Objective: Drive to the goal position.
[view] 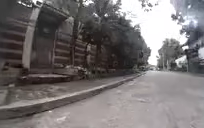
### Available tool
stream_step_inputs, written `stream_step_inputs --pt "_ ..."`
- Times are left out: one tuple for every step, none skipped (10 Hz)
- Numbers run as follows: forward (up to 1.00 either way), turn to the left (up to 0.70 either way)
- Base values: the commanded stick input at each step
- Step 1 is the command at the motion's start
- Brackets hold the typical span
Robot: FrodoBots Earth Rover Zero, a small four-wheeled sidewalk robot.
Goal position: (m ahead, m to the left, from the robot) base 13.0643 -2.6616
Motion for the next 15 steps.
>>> stream_step_inputs --pt "0.70 -0.34" --pt "0.70 -0.34" --pt "0.70 -0.34" --pt "0.70 -0.34" --pt "0.70 -0.34" --pt "0.70 -0.34" --pt "0.70 -0.34" --pt "0.70 -0.34" --pt "0.70 -0.34" --pt "0.70 -0.34" --pt "0.70 -0.34" --pt "0.70 -0.34" --pt "0.70 -0.23" --pt "0.70 -0.09" --pt "0.70 0.00"
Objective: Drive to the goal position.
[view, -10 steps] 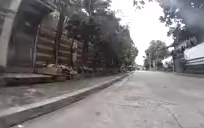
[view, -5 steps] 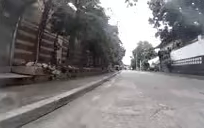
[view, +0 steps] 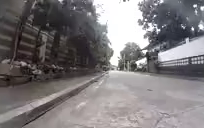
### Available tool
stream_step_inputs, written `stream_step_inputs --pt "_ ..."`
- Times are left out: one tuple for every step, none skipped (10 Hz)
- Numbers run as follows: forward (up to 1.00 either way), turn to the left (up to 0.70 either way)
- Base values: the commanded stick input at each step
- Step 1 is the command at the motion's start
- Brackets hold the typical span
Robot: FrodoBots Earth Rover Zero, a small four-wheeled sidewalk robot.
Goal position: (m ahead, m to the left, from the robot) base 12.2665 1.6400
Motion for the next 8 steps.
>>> stream_step_inputs --pt "0.70 0.00" --pt "0.70 0.00" --pt "0.70 0.00" --pt "0.70 0.00" --pt "0.70 0.00" --pt "0.70 0.00" --pt "0.70 0.00" --pt "0.70 0.00"
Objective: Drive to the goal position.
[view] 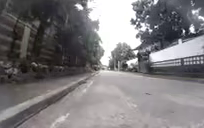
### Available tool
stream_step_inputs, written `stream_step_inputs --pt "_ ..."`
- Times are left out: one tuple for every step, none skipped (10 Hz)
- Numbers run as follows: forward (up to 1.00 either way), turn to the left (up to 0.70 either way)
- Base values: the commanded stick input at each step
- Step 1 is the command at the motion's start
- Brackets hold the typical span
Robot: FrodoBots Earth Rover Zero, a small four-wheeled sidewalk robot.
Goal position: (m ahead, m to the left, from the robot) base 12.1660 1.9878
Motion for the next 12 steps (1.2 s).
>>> stream_step_inputs --pt "0.70 0.00" --pt "0.70 0.00" --pt "0.70 -0.09" --pt "0.70 -0.25" --pt "0.70 -0.33" --pt "0.70 -0.33" --pt "0.70 -0.34" --pt "0.70 -0.34" --pt "0.70 -0.19" --pt "0.70 -0.04" --pt "0.70 0.00" --pt "0.70 0.00"
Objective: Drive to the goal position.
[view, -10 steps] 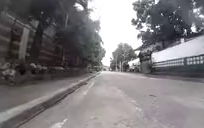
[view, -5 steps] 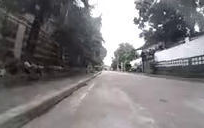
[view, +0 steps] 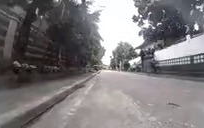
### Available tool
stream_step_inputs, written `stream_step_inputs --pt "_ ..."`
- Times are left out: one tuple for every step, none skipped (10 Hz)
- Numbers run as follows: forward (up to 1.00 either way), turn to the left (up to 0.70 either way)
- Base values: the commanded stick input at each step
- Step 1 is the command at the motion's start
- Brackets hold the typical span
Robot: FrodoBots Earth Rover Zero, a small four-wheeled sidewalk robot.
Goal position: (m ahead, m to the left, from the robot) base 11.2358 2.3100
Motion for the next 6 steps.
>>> stream_step_inputs --pt "0.70 0.00" --pt "0.70 0.00" --pt "0.70 0.00" --pt "0.70 0.00" --pt "0.70 0.00" --pt "0.70 0.00"
